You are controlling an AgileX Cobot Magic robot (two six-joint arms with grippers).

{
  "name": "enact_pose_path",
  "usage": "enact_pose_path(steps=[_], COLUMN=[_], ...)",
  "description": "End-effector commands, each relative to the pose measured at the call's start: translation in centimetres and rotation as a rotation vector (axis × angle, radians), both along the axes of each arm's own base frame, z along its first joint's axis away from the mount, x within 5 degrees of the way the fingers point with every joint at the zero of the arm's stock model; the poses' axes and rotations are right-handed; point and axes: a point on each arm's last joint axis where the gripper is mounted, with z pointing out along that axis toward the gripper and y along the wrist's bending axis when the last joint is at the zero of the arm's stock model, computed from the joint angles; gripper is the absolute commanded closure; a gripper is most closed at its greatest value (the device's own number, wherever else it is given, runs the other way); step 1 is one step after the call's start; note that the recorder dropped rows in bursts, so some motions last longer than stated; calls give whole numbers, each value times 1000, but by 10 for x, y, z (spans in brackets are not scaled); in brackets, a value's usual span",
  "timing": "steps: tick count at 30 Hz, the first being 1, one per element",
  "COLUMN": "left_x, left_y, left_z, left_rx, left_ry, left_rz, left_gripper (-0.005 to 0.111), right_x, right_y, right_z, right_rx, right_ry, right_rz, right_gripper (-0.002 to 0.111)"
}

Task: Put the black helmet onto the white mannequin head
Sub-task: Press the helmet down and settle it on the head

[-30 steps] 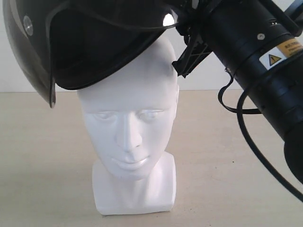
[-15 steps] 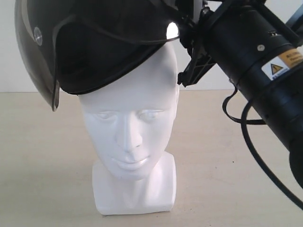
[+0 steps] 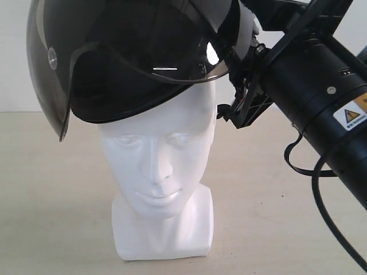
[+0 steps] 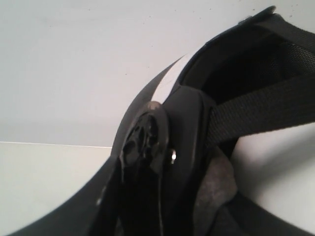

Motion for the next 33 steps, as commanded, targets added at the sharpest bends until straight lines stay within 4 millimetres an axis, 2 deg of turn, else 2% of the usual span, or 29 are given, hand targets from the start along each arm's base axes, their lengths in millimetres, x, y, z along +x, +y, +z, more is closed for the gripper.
enact_pose_path(steps=[1,12,26,33], left_x=[0,0,0,0], left_y=[0,0,0,0], left_z=[-1,-1,-1,-1], left_rx=[-11,-11,-11,-11], left_ry=[1,1,1,1], left_rz=[4,4,4,4], left_gripper=[94,94,94,94], right_x=[1,3,-7,-9], right_y=[-14,-13,-24,-20], right_z=[4,-2,-34,-38], right_rx=[-7,-38,-83,-136], right_ry=[-35,27,84,76], right_rz=[-111,-105,-114,-70], right_gripper=[109,109,109,109])
